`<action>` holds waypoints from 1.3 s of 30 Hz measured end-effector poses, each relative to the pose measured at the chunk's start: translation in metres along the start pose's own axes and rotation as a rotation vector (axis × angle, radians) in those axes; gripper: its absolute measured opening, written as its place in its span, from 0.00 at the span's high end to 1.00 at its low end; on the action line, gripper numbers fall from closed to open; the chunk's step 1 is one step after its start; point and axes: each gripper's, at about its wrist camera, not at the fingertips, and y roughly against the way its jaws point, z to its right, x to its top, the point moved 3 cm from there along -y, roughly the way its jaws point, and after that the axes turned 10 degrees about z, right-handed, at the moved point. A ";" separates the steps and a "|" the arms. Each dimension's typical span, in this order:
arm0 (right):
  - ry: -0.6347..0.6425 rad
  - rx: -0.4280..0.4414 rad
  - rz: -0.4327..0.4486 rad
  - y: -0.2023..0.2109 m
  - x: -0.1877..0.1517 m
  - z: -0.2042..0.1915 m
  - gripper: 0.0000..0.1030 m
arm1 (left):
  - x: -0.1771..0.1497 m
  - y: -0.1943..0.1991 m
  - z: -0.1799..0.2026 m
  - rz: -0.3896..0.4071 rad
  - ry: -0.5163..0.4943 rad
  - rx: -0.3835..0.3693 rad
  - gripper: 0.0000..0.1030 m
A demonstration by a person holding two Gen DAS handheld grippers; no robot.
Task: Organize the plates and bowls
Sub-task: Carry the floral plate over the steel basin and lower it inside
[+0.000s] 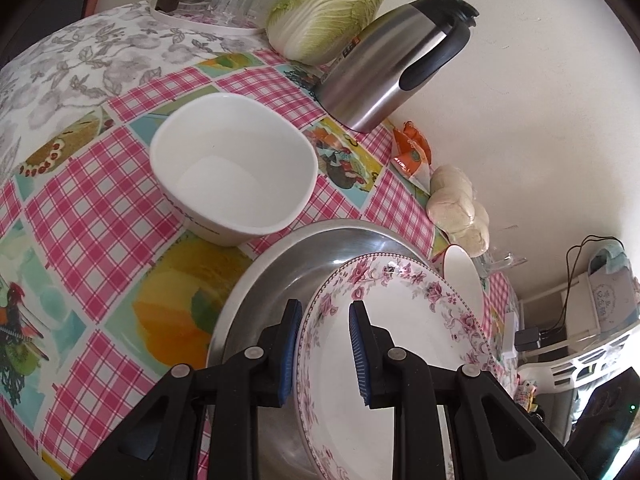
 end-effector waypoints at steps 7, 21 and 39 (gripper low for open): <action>-0.007 -0.017 -0.031 -0.009 -0.001 0.002 0.85 | -0.006 -0.009 -0.004 -0.032 -0.001 0.022 0.75; -0.031 -0.035 -0.099 -0.029 -0.013 0.010 0.84 | -0.008 -0.016 -0.005 -0.036 -0.026 0.053 0.75; 0.003 -0.032 -0.110 -0.038 -0.017 0.002 0.84 | 0.005 -0.015 -0.012 -0.006 0.002 0.036 0.75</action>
